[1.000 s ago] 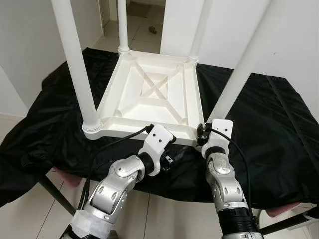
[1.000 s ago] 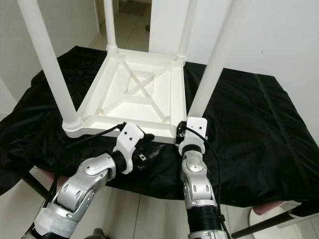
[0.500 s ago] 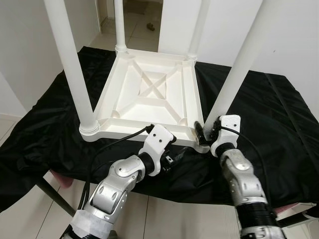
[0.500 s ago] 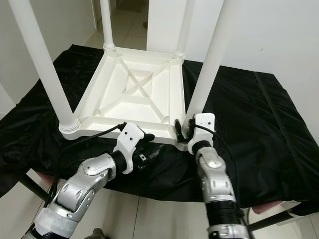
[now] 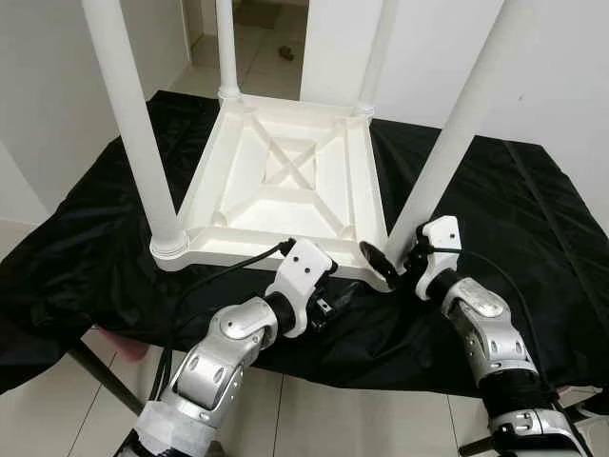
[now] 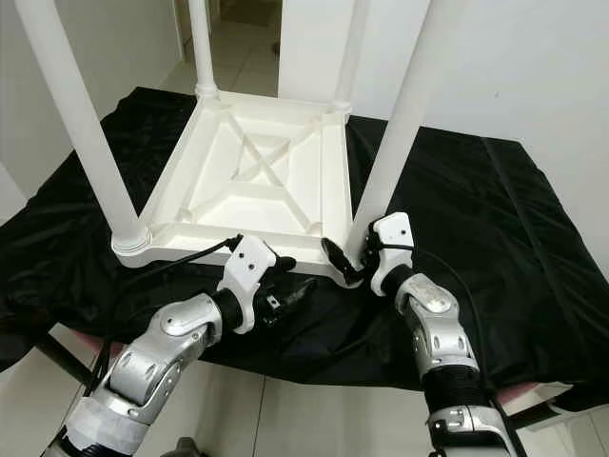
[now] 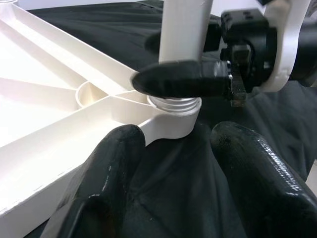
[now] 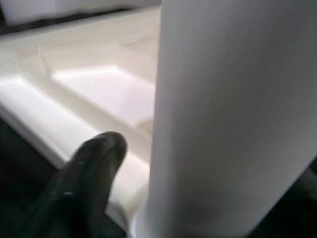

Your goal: Building children table

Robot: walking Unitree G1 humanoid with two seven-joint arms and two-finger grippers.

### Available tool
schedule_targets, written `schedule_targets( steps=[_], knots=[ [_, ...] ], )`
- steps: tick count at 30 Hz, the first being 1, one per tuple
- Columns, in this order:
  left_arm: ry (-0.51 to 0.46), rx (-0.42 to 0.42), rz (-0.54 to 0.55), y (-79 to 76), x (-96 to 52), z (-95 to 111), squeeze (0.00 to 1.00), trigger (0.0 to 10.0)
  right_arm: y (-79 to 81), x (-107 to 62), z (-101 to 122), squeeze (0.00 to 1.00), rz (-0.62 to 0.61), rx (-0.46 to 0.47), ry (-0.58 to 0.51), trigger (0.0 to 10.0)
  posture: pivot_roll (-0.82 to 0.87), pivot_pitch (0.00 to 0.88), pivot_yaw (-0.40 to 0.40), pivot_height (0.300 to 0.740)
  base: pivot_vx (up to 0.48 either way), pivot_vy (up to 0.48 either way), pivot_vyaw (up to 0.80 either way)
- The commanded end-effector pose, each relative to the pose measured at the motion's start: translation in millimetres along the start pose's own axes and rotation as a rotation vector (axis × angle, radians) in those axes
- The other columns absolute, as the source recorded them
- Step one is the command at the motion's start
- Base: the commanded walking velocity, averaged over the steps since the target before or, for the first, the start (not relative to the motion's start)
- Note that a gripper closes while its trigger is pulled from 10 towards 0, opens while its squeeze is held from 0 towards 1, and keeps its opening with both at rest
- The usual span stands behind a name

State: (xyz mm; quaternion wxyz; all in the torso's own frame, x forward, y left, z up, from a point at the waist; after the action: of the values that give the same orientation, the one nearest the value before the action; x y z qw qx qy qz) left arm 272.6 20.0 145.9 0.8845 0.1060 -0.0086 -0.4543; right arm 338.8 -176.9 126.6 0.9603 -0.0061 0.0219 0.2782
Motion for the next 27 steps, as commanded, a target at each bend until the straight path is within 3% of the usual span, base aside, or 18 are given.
schedule_targets(
  steps=[1,14,15,21,23,26,27],
  knots=[
    [-0.012,0.014,-0.026,-1.6,0.3,3.7,0.00,10.0,-3.4,-1.8,-5.1,0.00,0.010,-0.033,0.039,0.0,0.03,0.000,-0.044,0.740,0.000,0.000,0.00],
    [-0.008,0.013,-0.028,-2.0,-2.0,3.7,0.00,10.0,-10.0,-7.3,-14.0,0.00,0.003,0.007,0.040,0.0,0.03,0.000,-0.038,0.740,0.000,0.000,0.00],
    [-0.008,0.013,-0.028,-2.0,-1.8,3.9,0.00,10.0,-11.5,-5.8,-14.5,0.00,-0.039,-0.001,0.045,10.0,0.03,0.000,-0.040,0.740,0.000,0.000,0.00],
    [-0.009,0.011,-0.030,-2.3,-1.2,3.8,0.00,10.0,-7.3,1.4,-11.5,0.00,-0.220,0.050,0.003,10.0,0.03,0.000,-0.045,0.740,0.000,0.000,0.00],
    [-0.009,0.011,-0.030,-2.3,-1.2,3.8,0.00,10.0,-7.3,1.4,-11.5,0.00,-0.220,0.050,0.003,10.0,0.03,0.000,-0.045,0.740,0.000,0.000,0.00],
    [-0.010,0.008,-0.028,-3.0,-0.7,4.5,0.00,10.0,-4.2,3.8,-10.3,0.00,-0.406,0.094,-0.024,10.0,0.03,0.000,-0.049,0.740,0.000,0.000,0.00],
    [-0.010,0.008,-0.028,-3.0,-0.7,4.5,0.00,10.0,-4.2,3.8,-10.3,0.00,-0.406,0.094,-0.024,10.0,0.03,0.000,-0.049,0.740,0.000,0.000,0.00]
  ],
)
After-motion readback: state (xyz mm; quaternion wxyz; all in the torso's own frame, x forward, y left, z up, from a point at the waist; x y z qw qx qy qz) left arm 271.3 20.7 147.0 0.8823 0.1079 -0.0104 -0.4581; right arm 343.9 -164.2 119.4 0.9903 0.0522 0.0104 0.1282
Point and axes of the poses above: a point about 5 cm out from each wrist's last joint towards the gripper, its own x axis pointing out of the wrist towards the gripper, its own z axis along the axis of the wrist's last joint, y = z × x, the point moved 2 cm from there along x, pointing out of the wrist towards the gripper, and after that the axes turned 9 degrees about x, right-handed, at the moved point
